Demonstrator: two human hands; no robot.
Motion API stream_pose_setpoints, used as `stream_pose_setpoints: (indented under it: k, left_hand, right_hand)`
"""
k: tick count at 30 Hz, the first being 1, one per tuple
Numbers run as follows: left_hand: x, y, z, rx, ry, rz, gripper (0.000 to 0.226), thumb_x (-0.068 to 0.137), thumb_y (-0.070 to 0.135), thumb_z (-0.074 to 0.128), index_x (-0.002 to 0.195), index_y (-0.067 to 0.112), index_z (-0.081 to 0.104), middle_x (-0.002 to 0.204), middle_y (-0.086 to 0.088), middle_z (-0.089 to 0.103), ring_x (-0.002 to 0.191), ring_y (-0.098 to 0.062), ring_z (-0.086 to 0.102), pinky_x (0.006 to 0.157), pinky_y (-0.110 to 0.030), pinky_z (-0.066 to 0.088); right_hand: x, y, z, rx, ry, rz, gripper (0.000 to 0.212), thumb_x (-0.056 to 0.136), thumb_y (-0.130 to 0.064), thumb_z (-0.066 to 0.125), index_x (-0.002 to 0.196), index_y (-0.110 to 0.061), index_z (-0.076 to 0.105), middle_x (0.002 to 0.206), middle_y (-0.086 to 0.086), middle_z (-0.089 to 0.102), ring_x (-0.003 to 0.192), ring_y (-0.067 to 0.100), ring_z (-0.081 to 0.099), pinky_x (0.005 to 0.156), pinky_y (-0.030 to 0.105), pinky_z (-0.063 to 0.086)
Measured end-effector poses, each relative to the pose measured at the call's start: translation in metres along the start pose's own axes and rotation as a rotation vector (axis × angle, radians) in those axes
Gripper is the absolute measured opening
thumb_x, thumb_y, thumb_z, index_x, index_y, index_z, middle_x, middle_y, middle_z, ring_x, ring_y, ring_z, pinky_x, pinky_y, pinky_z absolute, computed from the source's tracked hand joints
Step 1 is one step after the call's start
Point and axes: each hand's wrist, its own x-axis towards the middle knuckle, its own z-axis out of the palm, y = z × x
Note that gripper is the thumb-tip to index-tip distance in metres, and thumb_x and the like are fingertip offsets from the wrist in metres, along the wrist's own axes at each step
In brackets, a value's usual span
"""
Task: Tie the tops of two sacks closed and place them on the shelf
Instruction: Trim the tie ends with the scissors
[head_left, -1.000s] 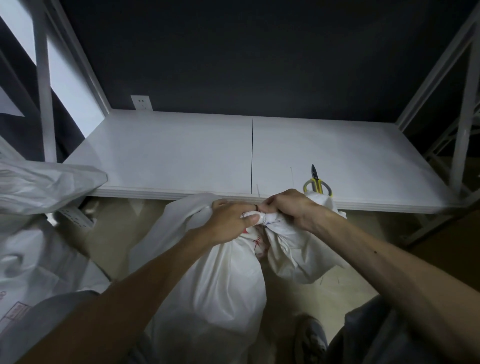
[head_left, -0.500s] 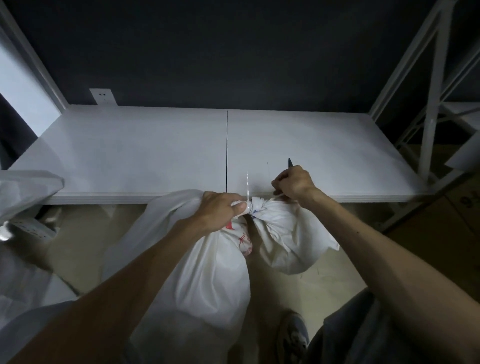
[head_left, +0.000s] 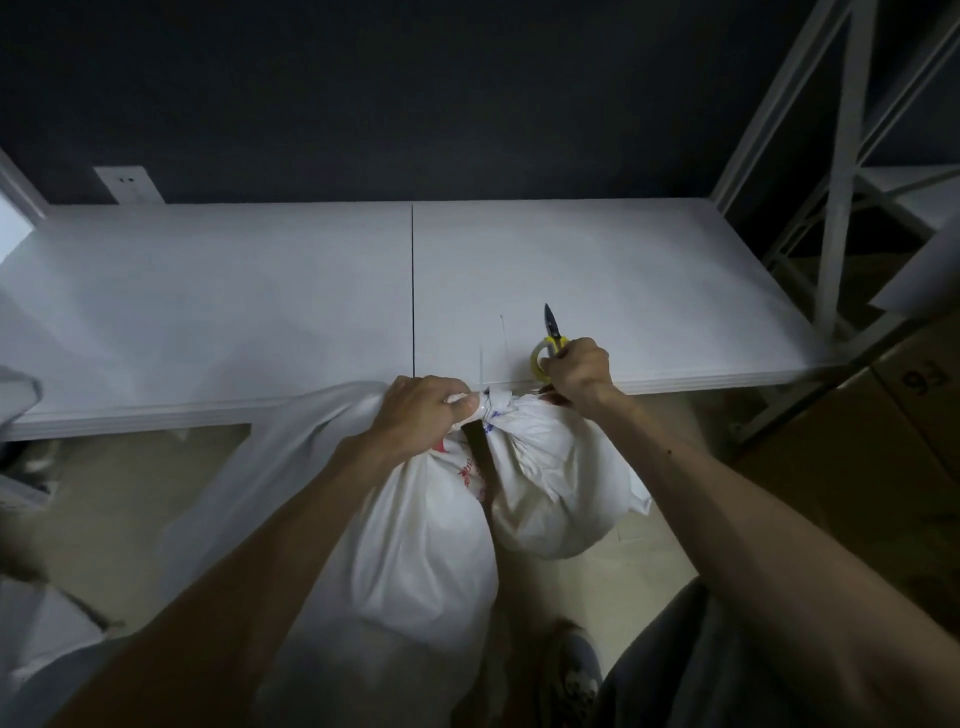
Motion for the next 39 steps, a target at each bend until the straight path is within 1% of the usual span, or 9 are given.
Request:
stream_pose_setpoints:
  k: [4, 9, 15, 18, 22, 28, 32, 36, 39]
  left_hand:
    - [0.018, 0.0, 0.007, -0.021, -0.019, 0.006, 0.053, 0.079, 0.052, 0.043, 0.104, 0.018, 0.075, 0.105, -0.008, 0.075, 0.104, -0.03, 0.064, 0.095, -0.039, 0.044]
    - [0.034, -0.007, 0.017, -0.025, -0.019, 0.012, 0.053, 0.079, 0.053, 0.045, 0.104, 0.018, 0.076, 0.105, -0.006, 0.076, 0.101, -0.029, 0.065, 0.09, -0.037, 0.048]
    - [0.042, -0.009, 0.026, -0.027, -0.039, 0.004, 0.051, 0.078, 0.055, 0.048, 0.104, 0.021, 0.076, 0.105, -0.003, 0.076, 0.102, -0.025, 0.066, 0.09, -0.035, 0.048]
    - [0.04, -0.011, 0.027, -0.029, -0.045, -0.004, 0.052, 0.077, 0.055, 0.049, 0.105, 0.021, 0.076, 0.105, -0.001, 0.076, 0.103, -0.022, 0.066, 0.089, -0.033, 0.049]
    - [0.034, -0.015, 0.021, -0.068, -0.068, -0.018, 0.049, 0.077, 0.054, 0.051, 0.103, 0.021, 0.076, 0.103, -0.001, 0.076, 0.101, -0.022, 0.067, 0.089, -0.036, 0.05]
    - [0.022, -0.018, 0.015, -0.11, -0.081, -0.038, 0.049, 0.075, 0.054, 0.055, 0.105, 0.022, 0.077, 0.107, 0.002, 0.076, 0.104, -0.018, 0.066, 0.094, -0.035, 0.05]
    - [0.01, -0.022, 0.008, -0.138, -0.104, -0.051, 0.05, 0.076, 0.053, 0.059, 0.112, 0.022, 0.075, 0.114, 0.002, 0.074, 0.108, -0.016, 0.065, 0.097, -0.032, 0.048]
    - [-0.006, -0.03, -0.004, -0.182, -0.128, -0.084, 0.05, 0.076, 0.052, 0.066, 0.114, 0.02, 0.074, 0.119, 0.003, 0.071, 0.113, -0.014, 0.062, 0.103, -0.034, 0.046]
    - [-0.023, -0.035, -0.017, -0.226, -0.115, -0.072, 0.047, 0.075, 0.048, 0.07, 0.11, 0.017, 0.076, 0.113, 0.004, 0.074, 0.11, -0.012, 0.065, 0.103, -0.038, 0.047]
  right_hand:
    - [0.018, 0.01, 0.005, -0.038, -0.026, 0.024, 0.018, 0.089, -0.022, 0.061, 0.078, -0.009, 0.056, 0.09, 0.017, 0.065, 0.095, 0.038, 0.067, 0.083, 0.043, 0.055]
    - [0.039, 0.017, 0.016, -0.164, -0.025, 0.036, 0.035, 0.095, -0.028, 0.054, 0.115, 0.002, 0.059, 0.113, 0.023, 0.062, 0.111, 0.036, 0.056, 0.087, 0.036, 0.047]
    - [0.048, 0.022, 0.02, -0.313, 0.011, -0.011, 0.037, 0.107, -0.027, 0.027, 0.129, -0.002, 0.043, 0.132, 0.018, 0.047, 0.12, 0.03, 0.046, 0.098, 0.034, 0.038]
    - [0.05, 0.028, 0.021, -0.397, -0.034, 0.008, 0.047, 0.104, -0.035, 0.032, 0.131, 0.002, 0.041, 0.133, 0.021, 0.044, 0.122, 0.031, 0.043, 0.08, 0.028, 0.039]
    - [0.047, 0.026, 0.014, -0.36, -0.035, 0.065, 0.047, 0.1, -0.038, 0.043, 0.131, -0.003, 0.047, 0.134, 0.02, 0.042, 0.122, 0.032, 0.047, 0.097, 0.036, 0.043]
    - [0.032, 0.017, 0.017, -0.464, -0.019, 0.121, 0.056, 0.096, -0.049, 0.047, 0.13, -0.005, 0.05, 0.134, 0.021, 0.037, 0.123, 0.036, 0.039, 0.102, 0.037, 0.038]
    - [0.017, 0.0, 0.01, -0.54, -0.002, 0.035, 0.049, 0.096, -0.039, 0.047, 0.129, -0.003, 0.049, 0.129, 0.02, 0.048, 0.12, 0.033, 0.043, 0.097, 0.034, 0.033]
    - [0.004, -0.023, 0.003, -0.368, -0.129, -0.009, 0.018, 0.092, -0.031, 0.058, 0.096, -0.014, 0.062, 0.115, 0.011, 0.064, 0.108, 0.03, 0.06, 0.09, 0.033, 0.045]
    - [-0.015, -0.044, -0.007, -0.288, -0.293, 0.04, 0.04, 0.085, -0.038, 0.069, 0.065, -0.014, 0.044, 0.081, 0.009, 0.056, 0.071, 0.025, 0.054, 0.062, 0.028, 0.042]
